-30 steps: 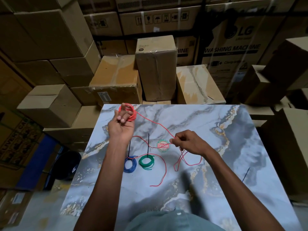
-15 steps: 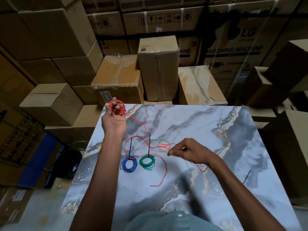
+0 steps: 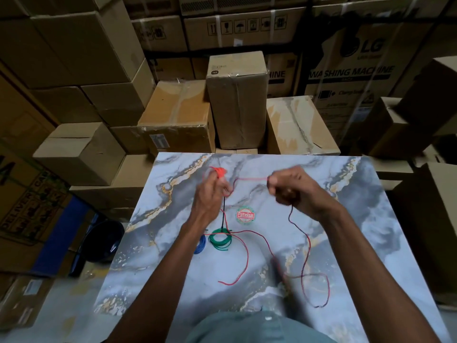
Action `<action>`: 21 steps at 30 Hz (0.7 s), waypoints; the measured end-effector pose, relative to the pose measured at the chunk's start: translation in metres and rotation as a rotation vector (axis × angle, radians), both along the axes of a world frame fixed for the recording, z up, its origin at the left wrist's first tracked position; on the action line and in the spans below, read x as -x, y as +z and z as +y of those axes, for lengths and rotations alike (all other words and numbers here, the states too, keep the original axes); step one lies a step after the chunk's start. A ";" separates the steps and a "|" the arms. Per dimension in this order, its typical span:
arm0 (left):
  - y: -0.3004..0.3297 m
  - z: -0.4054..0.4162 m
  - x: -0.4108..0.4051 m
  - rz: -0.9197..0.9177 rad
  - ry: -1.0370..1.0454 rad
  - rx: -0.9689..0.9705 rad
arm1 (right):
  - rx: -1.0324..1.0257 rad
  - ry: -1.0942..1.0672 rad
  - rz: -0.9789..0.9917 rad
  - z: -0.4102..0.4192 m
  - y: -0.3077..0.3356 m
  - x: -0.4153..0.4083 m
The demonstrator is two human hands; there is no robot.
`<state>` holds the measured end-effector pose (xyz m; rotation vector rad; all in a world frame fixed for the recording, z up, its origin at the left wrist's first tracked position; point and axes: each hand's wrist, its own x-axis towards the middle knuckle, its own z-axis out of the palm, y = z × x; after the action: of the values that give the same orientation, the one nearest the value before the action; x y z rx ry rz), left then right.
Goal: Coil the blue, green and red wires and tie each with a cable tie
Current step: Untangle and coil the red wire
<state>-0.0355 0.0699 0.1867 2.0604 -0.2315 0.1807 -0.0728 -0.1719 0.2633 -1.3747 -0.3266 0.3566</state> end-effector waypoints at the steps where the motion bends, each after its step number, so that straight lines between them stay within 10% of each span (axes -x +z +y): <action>1: -0.006 -0.002 0.005 0.066 -0.079 -0.005 | -0.032 -0.134 0.020 -0.003 0.000 -0.007; 9: 0.008 -0.022 0.024 0.602 -0.453 0.507 | 0.251 -0.588 0.037 -0.033 -0.051 -0.055; 14: 0.023 -0.025 0.026 0.746 -0.381 0.904 | 0.744 -0.407 -0.022 -0.017 -0.091 -0.052; 21: 0.029 -0.022 0.021 0.867 -0.187 1.058 | 0.810 -0.310 -0.139 0.016 -0.075 -0.035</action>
<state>-0.0569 0.0481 0.2158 0.9125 0.1921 -0.5906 -0.0381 -0.1555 0.1884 -2.2182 -0.0672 0.1276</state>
